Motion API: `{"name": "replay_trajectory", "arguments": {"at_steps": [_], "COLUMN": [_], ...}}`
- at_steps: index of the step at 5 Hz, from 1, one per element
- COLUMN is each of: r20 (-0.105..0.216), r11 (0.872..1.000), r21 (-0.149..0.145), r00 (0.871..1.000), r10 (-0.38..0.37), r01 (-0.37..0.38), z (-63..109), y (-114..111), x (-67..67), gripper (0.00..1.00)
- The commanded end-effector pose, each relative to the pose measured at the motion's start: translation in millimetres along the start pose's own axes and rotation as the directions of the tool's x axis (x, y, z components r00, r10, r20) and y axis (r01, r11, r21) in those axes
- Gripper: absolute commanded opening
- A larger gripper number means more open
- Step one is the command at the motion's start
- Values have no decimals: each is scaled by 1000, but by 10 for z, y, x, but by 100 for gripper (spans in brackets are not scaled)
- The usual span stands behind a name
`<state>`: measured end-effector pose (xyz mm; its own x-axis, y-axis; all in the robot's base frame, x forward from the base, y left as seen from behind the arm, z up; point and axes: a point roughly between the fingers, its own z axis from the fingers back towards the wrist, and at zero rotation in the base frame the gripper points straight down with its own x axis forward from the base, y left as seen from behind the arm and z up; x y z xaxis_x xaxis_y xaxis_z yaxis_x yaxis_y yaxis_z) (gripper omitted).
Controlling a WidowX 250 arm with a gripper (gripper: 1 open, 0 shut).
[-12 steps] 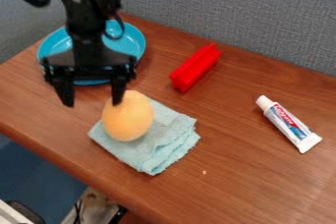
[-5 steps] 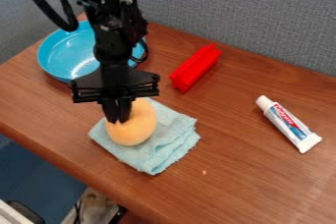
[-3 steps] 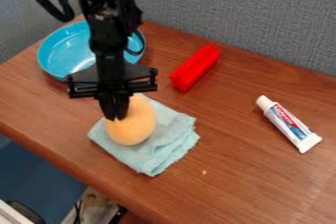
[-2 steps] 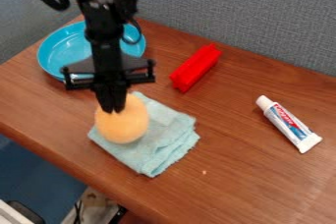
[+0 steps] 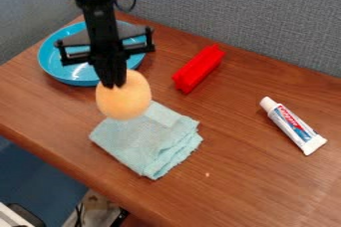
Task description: Put the yellow ball on the blue plate
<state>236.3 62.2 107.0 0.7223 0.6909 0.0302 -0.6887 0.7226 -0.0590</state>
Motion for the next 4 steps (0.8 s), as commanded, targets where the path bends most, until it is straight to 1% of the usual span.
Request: {"name": "replay_trajectory", "arguments": {"at_steps": [1,2,3,4], "r20": [44,57,77,90], "r11": [997,994,986,983], "r21": [-57,-62,-71,-75], "r00": [998,994,985,981], "r10": [48,91,156,172], "r01": [-46,-87,-150,-166], "z": [141,111,61,-5], "y": [-26,-42,-37,-108], "x": [158,285,469,497], "gripper": [0,0,0,0]}}
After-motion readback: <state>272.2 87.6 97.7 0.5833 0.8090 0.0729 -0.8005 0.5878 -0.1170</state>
